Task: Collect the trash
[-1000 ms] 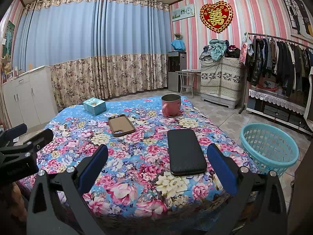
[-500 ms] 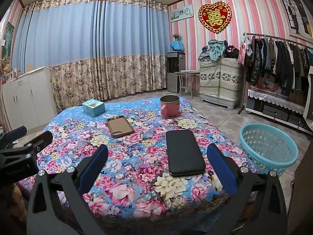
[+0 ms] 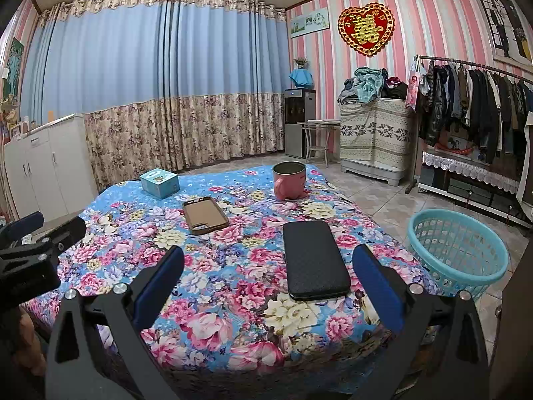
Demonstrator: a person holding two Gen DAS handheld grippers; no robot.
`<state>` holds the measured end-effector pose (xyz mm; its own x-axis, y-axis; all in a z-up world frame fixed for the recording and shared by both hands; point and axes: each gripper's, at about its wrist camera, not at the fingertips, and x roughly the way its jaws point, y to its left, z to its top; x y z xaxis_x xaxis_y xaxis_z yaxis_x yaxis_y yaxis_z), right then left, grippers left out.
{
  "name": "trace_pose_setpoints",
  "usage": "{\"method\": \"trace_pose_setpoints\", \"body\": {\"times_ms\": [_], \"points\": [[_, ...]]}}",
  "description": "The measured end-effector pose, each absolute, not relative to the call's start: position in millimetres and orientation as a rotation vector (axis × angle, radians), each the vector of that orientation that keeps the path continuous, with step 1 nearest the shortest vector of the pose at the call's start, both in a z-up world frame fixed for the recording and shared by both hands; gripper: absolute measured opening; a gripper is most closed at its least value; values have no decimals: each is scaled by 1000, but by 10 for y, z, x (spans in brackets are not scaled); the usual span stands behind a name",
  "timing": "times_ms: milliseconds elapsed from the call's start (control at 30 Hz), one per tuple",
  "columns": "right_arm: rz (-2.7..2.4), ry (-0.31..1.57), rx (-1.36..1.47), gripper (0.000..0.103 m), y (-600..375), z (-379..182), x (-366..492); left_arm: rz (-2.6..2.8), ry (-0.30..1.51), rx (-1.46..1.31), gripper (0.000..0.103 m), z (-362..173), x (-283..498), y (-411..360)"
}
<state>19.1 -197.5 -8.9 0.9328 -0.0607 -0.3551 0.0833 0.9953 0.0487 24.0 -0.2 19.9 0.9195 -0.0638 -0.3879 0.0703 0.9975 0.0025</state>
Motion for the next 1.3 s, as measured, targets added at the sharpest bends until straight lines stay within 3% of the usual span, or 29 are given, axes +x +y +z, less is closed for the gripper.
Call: {"method": "trace_pose_setpoints", "body": {"times_ms": [1300], "points": [[-73,362,64,99,-1976,-97,185,-55,379,15,98,257,177,-40]]}}
